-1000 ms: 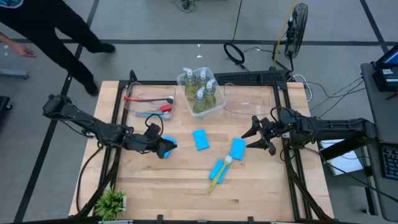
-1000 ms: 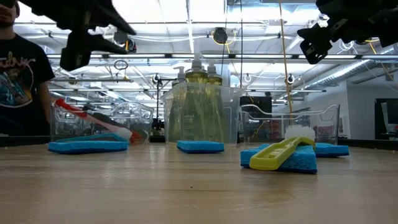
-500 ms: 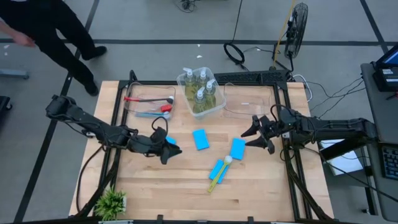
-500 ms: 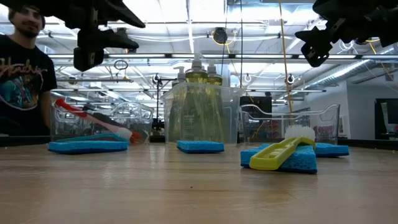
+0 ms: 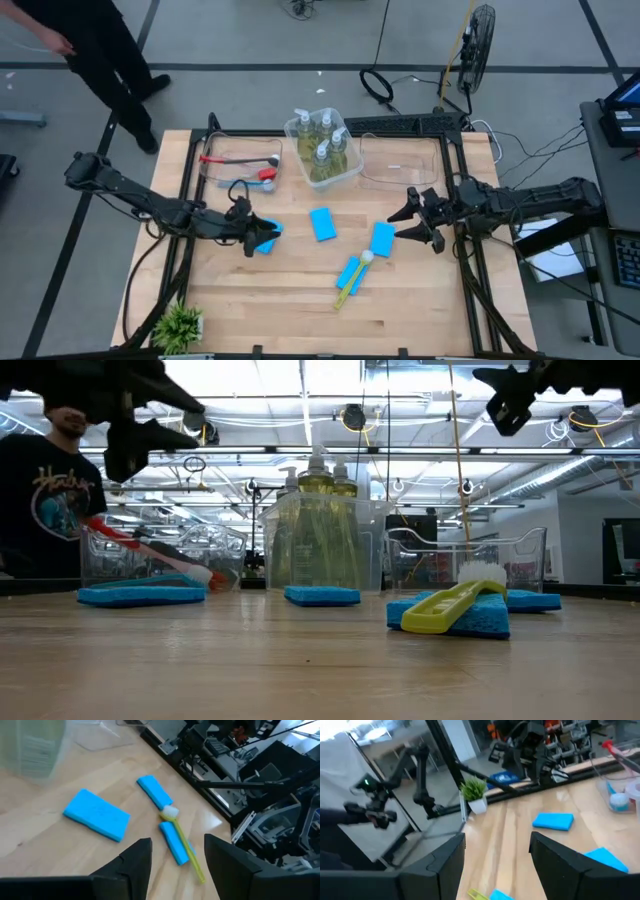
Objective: Pick & Place Kitchen Sink Supplies
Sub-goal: Put the green cleaning brush into the left transparent bin
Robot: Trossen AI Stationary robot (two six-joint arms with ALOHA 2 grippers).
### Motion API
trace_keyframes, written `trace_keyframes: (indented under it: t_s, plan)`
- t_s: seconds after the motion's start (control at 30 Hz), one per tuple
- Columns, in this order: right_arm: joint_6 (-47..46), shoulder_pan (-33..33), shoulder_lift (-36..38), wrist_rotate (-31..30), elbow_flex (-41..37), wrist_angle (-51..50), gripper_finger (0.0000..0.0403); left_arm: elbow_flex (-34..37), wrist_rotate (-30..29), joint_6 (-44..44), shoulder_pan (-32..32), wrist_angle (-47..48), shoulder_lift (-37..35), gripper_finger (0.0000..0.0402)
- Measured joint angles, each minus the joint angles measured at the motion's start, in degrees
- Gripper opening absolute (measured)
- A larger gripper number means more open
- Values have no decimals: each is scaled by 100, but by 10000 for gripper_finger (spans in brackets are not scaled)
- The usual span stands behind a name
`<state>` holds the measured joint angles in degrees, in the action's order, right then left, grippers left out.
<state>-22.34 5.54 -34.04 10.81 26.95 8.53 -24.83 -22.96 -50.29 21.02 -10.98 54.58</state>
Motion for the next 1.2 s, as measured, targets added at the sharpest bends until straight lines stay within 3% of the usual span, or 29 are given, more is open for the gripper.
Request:
trace_keyframes:
  t_s: [0.3, 0.5, 0.8, 1.2]
  plan:
    - [23, 899, -1092, -1262, 1177, -1227, 210, 827, 250, 243, -15, 99, -1239, 197]
    - [-724, 1303, -2138, -2257, 2021, -2244, 210, 939, 876, 788, -156, 595, -2027, 204]
    - [-2167, 1541, -3277, -2271, 2765, -2865, 210, 937, 1338, 1257, -648, 1810, -3095, 189]
    - [-4609, 1979, -3401, -1954, 2775, -3152, 210, 935, 1827, 1575, -1204, 2370, -3630, 170]
